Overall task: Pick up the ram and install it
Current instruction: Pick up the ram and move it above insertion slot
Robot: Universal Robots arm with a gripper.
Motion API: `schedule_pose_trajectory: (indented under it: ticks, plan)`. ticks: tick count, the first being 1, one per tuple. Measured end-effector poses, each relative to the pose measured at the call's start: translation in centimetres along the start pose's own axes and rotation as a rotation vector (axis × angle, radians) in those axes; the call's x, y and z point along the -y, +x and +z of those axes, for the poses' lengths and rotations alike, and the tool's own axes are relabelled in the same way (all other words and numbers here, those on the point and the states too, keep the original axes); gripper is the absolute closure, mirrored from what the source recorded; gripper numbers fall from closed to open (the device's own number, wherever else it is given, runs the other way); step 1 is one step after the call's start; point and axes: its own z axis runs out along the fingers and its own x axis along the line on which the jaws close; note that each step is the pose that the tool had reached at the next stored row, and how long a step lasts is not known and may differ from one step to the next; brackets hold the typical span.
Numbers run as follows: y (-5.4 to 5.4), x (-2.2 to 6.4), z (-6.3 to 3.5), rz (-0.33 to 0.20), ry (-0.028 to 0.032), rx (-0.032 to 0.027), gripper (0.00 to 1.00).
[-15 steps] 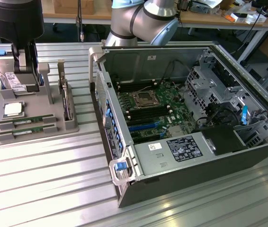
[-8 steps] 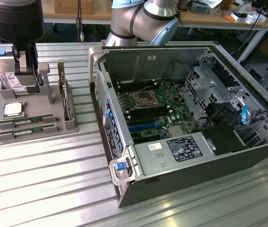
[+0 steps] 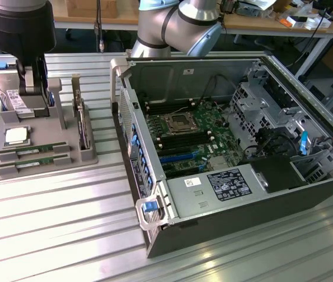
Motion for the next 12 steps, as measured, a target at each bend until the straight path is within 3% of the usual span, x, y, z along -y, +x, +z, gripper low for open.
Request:
schedule_pose_trajectory:
  ticks: [12]
  plan:
    - [0.02,0.03,0.59,0.000,0.0001,0.0001,0.64]
